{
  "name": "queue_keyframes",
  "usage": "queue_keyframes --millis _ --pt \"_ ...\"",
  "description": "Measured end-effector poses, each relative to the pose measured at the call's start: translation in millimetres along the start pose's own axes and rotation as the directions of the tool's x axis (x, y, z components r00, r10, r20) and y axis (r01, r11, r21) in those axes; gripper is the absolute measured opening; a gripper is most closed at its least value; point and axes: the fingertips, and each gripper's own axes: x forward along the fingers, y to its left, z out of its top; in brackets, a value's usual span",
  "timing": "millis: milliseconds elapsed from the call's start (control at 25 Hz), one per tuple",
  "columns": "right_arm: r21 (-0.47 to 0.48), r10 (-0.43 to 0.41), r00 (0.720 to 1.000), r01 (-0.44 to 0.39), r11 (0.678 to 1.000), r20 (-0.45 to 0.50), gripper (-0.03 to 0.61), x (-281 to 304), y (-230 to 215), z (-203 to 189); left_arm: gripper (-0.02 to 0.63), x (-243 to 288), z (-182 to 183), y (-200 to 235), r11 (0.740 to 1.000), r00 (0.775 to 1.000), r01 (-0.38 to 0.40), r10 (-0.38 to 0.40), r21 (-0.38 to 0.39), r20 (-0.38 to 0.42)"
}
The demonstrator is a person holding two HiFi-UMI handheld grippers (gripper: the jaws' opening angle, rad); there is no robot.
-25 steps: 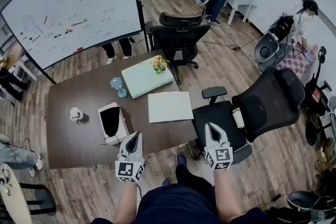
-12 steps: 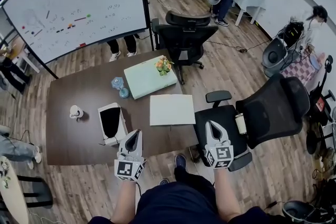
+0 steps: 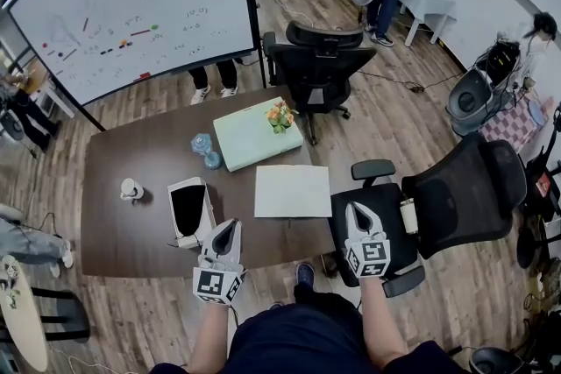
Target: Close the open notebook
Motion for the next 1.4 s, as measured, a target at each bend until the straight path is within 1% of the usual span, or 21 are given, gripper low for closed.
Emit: queue_keyframes --millis 240,400,480,600,760,880,1040,1200,1400 --pt "0.006 0.013 0.998 -0.013 1.000 -0.069 0.005 23.1 -10.5 -36.0 -0.005 11.1 0.7 0.5 1.000 1.000 -0.002 0.002 0.003 -0.004" --pt "-0.043 0.027 0.989 -0.033 0.999 -0.146 0.005 40.2 -14.7 -72.1 -0.005 15.6 1.7 2.1 1.000 1.000 -0.008 0.008 -0.002 0.000" --pt "-0.030 0.035 0.983 -0.041 0.999 -0.180 0.003 46.5 -19.0 -89.6 -0.005 15.9 1.7 3.4 1.000 1.000 -0.017 0.017 -0.005 -0.004" --pt "0.004 0.040 0.978 -0.040 0.999 -0.206 0.005 55.2 -29.3 -108.2 -0.005 16.9 1.7 5.8 0.999 1.000 -0.029 0.029 -0.020 -0.004" --pt "-0.028 0.053 0.971 -0.061 0.998 -0.232 0.003 67.1 -34.7 -132.2 -0.005 16.8 -0.7 9.0 0.998 0.999 -0.040 0.040 -0.052 -0.005" --pt "-0.014 0.070 0.968 -0.076 0.997 -0.241 0.003 76.4 -38.7 -145.4 -0.005 18.5 -0.6 9.1 0.998 0.999 -0.050 0.050 -0.049 -0.010" --pt "-0.014 0.082 0.955 -0.090 0.996 -0.285 0.003 86.2 -43.0 -171.1 -0.005 18.0 1.4 9.8 0.997 0.998 -0.066 0.065 -0.040 -0.011" --pt "-0.050 0.093 0.939 -0.116 0.992 -0.332 0.004 96.3 -45.2 -197.8 -0.005 17.9 4.7 11.7 0.996 0.997 -0.083 0.082 -0.033 -0.009" --pt "-0.034 0.122 0.921 -0.145 0.989 -0.370 0.003 102.9 -44.9 -226.6 -0.005 21.3 2.4 10.0 0.996 0.996 -0.086 0.086 -0.028 -0.009"
